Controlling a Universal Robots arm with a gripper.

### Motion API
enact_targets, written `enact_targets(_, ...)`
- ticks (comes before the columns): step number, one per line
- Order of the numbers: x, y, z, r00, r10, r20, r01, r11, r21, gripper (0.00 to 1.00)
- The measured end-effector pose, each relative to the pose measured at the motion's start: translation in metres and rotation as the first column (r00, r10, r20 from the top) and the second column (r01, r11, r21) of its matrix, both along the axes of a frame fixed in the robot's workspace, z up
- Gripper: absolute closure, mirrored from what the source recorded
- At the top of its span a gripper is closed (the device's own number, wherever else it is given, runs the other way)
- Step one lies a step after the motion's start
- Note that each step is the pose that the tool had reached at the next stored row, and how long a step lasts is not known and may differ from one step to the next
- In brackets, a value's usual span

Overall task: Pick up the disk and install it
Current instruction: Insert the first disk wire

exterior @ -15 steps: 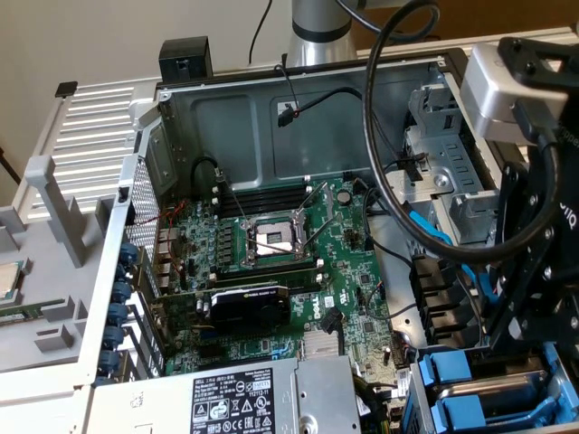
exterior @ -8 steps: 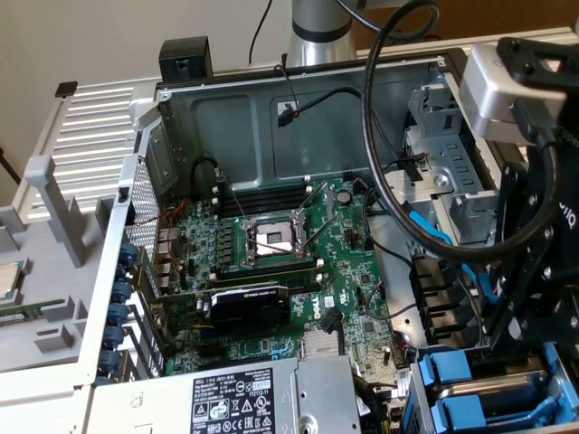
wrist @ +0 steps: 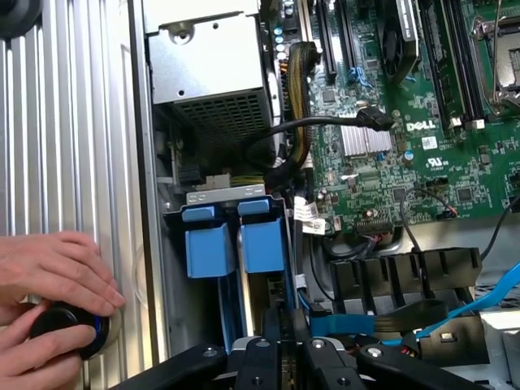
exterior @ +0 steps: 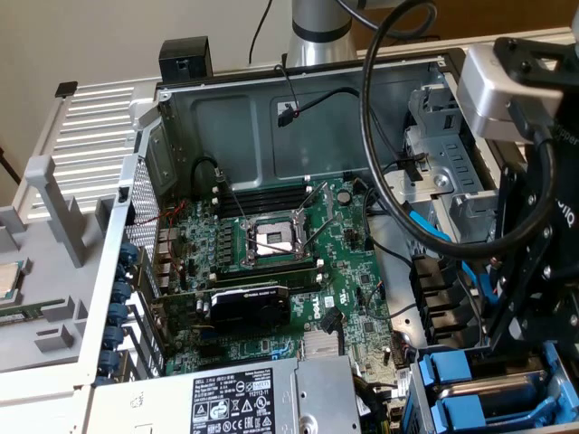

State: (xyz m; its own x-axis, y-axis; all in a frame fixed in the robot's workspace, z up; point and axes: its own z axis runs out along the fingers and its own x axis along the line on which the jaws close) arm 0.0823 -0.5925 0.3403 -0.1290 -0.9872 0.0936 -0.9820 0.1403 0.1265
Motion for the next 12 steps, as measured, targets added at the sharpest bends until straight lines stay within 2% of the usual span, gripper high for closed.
enact_targets(9, -0.0016, 0.0011, 0.0000, 1.0000, 0.004, 0.0014, -0.004, 1.0000, 0.0000, 0.83)
enact_targets(12, -0.0017, 0.0011, 0.0000, 1.0000, 0.004, 0.0037, -0.004, 1.0000, -0.0002, 0.83)
